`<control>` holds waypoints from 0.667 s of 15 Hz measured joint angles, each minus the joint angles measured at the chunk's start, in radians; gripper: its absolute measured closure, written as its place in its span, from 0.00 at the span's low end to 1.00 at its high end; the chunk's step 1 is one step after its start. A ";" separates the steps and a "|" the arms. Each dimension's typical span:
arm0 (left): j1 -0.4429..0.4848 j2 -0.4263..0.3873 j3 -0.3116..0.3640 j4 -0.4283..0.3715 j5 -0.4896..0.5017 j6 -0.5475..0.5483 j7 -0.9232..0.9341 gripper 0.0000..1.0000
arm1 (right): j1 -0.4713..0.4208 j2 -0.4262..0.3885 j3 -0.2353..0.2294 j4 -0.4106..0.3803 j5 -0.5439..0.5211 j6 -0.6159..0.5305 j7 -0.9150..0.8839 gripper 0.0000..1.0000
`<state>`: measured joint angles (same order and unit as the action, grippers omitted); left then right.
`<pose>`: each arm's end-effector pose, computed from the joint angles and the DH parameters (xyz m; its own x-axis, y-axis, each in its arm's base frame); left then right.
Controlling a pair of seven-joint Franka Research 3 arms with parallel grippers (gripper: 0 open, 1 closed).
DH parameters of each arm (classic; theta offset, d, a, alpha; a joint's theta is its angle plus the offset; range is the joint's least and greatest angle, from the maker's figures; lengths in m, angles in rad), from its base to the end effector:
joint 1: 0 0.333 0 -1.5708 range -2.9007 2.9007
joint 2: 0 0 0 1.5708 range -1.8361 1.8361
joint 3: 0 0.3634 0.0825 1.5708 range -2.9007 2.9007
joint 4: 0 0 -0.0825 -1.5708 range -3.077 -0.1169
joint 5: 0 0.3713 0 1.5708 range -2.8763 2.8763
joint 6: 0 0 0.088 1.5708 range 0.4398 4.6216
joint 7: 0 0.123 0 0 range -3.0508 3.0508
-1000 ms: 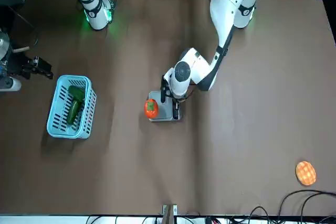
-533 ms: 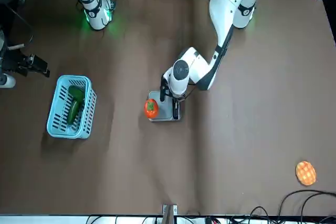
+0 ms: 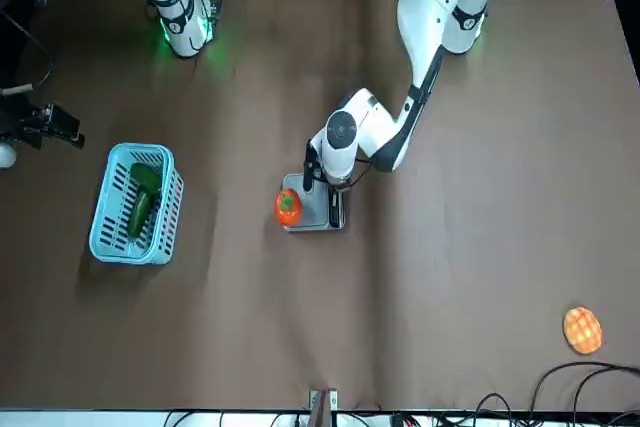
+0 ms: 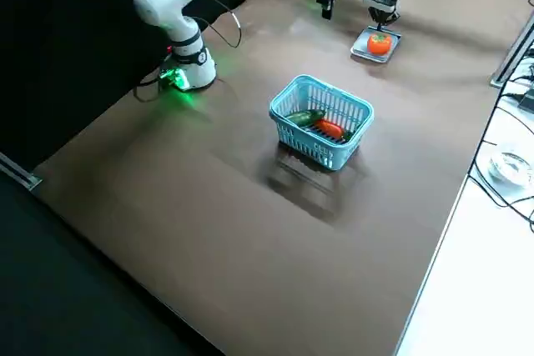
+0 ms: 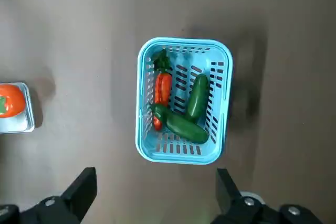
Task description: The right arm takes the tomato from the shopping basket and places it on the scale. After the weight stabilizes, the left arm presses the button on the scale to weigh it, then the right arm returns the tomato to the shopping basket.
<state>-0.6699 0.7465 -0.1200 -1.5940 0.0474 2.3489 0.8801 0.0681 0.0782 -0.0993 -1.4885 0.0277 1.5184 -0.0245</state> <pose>0.5182 -0.5011 0.2252 -0.0994 -0.9940 0.0453 -0.9948 0.1003 0.0192 0.5633 -0.0115 0.6460 0.9989 -0.0053 -0.0474 -0.0063 -0.9998 -0.0211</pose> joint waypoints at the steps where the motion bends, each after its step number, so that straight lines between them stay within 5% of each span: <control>1: 0.000 0.000 0.000 0.000 0.000 -0.001 0.000 0.99 | 0.000 0.000 0.003 0.000 -0.001 0.003 0.000 0.00; 10: 0.059 -0.071 0.007 0.037 0.010 -0.095 0.001 0.99 | 0.001 0.000 0.011 -0.001 -0.001 0.005 0.000 0.00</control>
<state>-0.6109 0.6754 -0.1131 -1.5572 0.0574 2.2543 0.8809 0.0687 0.0782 -0.0887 -1.4896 0.0263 1.5235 -0.0247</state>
